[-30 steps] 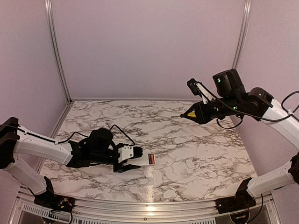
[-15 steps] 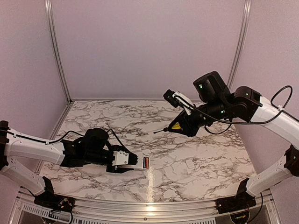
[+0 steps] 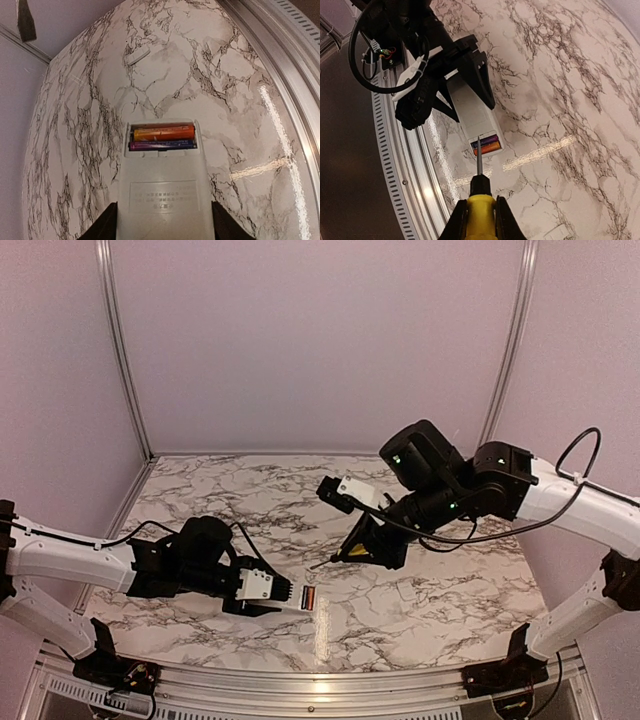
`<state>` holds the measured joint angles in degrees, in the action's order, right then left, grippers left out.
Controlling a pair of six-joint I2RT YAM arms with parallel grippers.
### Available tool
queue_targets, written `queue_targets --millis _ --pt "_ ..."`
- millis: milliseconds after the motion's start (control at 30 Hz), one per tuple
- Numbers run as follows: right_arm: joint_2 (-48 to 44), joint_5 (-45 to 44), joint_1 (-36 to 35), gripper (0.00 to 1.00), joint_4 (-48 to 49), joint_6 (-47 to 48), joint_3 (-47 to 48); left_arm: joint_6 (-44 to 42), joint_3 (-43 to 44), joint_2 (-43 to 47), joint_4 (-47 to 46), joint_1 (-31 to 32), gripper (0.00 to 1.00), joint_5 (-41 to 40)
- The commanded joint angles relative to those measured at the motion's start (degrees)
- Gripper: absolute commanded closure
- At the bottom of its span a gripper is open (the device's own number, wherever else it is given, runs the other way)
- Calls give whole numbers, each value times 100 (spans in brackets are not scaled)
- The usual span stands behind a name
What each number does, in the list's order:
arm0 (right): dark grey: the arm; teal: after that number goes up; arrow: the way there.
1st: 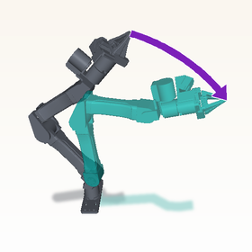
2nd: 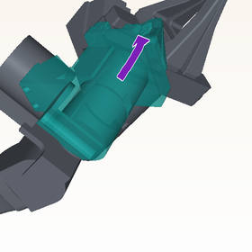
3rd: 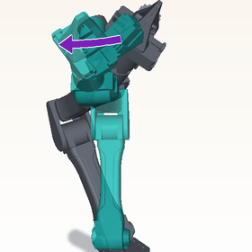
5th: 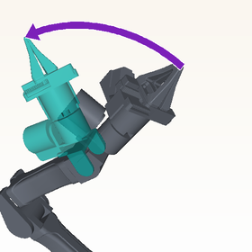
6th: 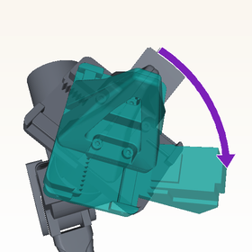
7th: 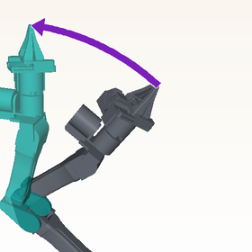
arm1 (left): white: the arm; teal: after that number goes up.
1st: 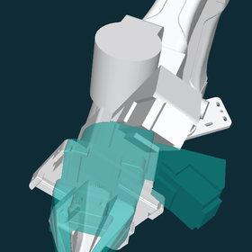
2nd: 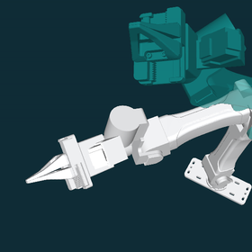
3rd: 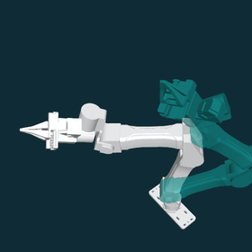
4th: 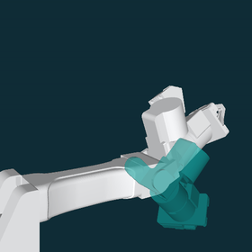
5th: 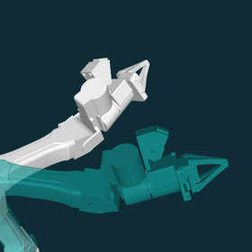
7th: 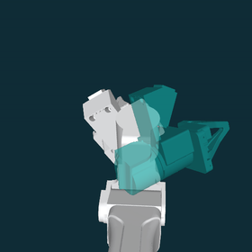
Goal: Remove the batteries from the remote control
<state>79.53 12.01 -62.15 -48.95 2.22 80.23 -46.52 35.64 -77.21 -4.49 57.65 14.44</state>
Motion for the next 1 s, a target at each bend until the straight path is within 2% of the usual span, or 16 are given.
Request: queue_targets --millis 0,367,967 --pt "89 9 -43 100 -23 29 -52 69 187 172 11 -21 100 128" --pt "124 -53 -48 100 23 -160 -330 320 239 108 -68 -26 100 321" --pt "531 -291 -49 100 180 68 -255 615 294 13 -119 -7 100 674"
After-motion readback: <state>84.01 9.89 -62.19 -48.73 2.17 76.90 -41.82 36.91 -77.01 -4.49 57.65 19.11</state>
